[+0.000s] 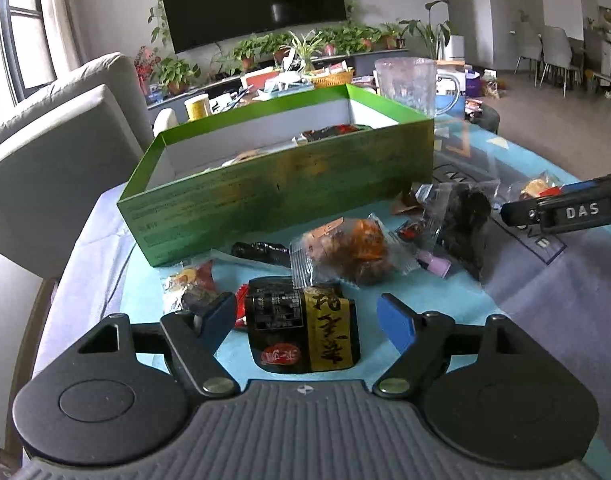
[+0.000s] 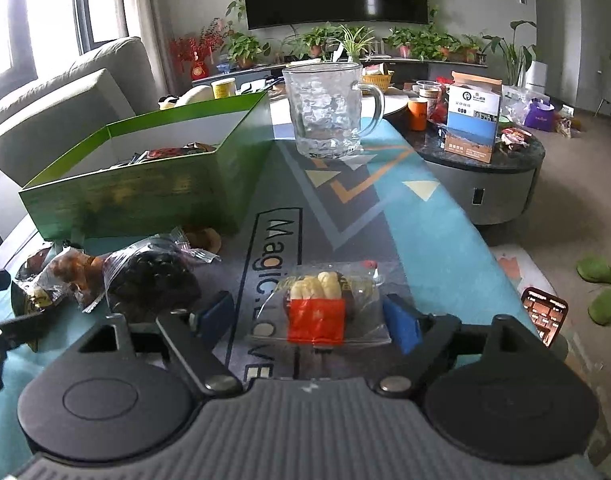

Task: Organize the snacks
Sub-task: 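Grasp the black-yellow packet with the left tool while the right grasps the fries candy bag, then carry the black-yellow packet over the box while the right tool carries the fries bag there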

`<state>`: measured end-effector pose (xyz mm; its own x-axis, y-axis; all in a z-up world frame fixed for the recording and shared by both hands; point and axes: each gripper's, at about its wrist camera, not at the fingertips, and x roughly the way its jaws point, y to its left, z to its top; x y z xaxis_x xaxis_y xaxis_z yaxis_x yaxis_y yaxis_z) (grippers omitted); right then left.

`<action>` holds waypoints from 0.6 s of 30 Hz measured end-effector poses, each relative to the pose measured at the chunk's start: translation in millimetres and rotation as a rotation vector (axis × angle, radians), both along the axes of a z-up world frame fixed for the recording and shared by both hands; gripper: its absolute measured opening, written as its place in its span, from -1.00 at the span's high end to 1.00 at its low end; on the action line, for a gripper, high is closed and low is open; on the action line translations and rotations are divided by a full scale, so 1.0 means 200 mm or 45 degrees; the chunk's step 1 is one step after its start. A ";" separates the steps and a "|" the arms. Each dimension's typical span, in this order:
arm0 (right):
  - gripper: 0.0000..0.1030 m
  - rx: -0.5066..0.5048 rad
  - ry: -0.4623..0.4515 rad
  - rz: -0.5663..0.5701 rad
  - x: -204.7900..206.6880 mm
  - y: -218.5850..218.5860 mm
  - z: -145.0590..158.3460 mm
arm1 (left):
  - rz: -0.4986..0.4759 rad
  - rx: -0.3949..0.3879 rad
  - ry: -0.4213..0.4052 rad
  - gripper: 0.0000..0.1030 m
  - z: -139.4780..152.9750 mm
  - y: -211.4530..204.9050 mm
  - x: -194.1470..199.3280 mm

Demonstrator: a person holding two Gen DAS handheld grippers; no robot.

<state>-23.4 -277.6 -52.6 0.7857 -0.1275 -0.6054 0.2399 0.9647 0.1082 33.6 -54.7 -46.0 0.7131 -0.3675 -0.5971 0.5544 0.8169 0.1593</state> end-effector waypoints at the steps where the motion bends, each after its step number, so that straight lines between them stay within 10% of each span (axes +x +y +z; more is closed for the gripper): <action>1: -0.15 0.000 0.000 -0.002 0.00 0.00 0.00 | 0.007 0.000 0.001 -0.45 0.00 0.00 0.01; 6: -0.15 -0.017 0.004 -0.021 0.01 0.00 -0.01 | 0.015 -0.021 -0.012 -0.10 0.00 0.01 0.03; 18: -0.13 -0.032 0.005 -0.012 0.00 0.00 0.01 | 0.020 -0.127 -0.081 -0.09 0.11 0.09 -0.03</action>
